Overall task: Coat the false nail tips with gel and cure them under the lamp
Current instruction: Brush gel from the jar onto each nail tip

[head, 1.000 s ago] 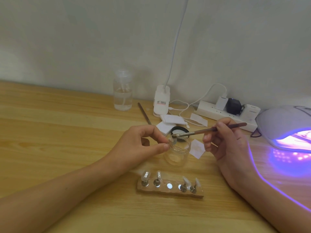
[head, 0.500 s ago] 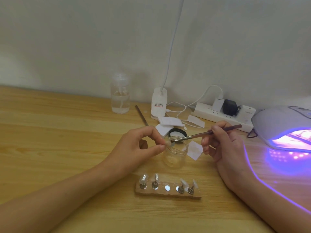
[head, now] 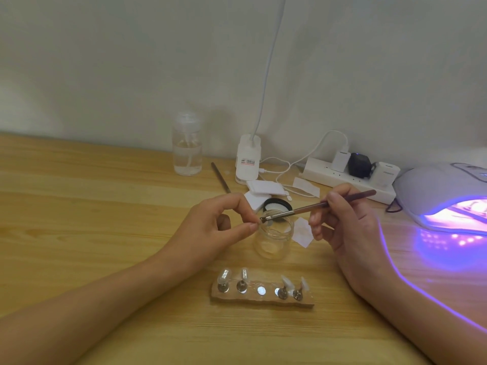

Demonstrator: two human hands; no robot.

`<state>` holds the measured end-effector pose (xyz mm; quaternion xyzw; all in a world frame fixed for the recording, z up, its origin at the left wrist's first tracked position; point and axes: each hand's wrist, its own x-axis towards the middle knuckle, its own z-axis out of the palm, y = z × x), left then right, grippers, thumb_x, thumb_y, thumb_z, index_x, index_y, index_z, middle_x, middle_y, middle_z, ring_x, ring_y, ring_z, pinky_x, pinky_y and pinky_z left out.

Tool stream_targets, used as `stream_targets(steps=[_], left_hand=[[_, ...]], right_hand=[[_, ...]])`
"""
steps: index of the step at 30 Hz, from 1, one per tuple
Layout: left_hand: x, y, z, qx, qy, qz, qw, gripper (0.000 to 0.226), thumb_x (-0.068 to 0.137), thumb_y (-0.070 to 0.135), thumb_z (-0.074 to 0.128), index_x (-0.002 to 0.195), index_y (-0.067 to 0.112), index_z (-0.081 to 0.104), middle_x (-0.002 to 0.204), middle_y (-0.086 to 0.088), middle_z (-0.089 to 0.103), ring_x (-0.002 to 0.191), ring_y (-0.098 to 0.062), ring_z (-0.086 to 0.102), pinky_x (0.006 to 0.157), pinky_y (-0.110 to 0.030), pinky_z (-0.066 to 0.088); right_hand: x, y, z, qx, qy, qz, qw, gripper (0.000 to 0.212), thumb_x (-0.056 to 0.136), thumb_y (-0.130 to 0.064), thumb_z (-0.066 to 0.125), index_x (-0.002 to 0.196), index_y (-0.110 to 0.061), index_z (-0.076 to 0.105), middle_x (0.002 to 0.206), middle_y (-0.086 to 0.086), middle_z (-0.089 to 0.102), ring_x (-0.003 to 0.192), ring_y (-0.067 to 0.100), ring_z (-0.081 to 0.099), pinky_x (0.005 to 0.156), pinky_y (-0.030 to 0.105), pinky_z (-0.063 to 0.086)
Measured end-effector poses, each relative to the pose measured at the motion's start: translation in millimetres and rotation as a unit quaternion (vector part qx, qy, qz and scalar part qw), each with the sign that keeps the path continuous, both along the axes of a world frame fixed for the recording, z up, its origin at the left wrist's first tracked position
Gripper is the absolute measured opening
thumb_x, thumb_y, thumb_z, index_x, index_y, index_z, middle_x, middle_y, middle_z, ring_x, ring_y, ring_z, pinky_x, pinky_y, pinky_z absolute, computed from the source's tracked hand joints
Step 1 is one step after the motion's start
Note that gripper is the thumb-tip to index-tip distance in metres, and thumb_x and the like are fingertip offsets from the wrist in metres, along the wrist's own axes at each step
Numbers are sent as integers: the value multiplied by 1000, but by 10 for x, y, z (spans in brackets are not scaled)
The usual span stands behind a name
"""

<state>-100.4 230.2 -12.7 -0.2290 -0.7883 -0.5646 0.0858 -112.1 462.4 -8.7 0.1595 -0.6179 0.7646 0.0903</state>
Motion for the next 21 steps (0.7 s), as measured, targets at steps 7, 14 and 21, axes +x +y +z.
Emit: stream_targets(steps=[7, 14, 21], left_hand=[[0, -1, -1, 0, 11, -2, 1000, 13, 86, 10, 72, 80, 19, 65, 44, 20, 47, 42, -2, 33, 47, -9, 30], [-3, 5, -4, -1, 24, -4, 1000, 15, 86, 6, 72, 80, 16, 64, 50, 27, 51, 42, -1, 34, 48, -7, 30], [9, 5, 6, -8, 29, -1, 1000, 12, 86, 5, 72, 80, 10, 63, 51, 30, 52, 43, -2, 32, 48, -7, 29]], right_hand=[[-20, 14, -9, -21, -6, 0, 1000, 14, 90, -29, 56, 83, -16, 54, 62, 6, 62, 53, 14, 57, 50, 21, 48], [-30, 24, -6, -20, -7, -23, 1000, 15, 94, -27, 56, 81, -18, 56, 62, 5, 62, 55, 14, 58, 50, 22, 48], [-25, 19, -4, -7, -7, -33, 999, 18, 95, -24, 54, 79, -20, 57, 61, 6, 62, 54, 15, 58, 49, 22, 48]])
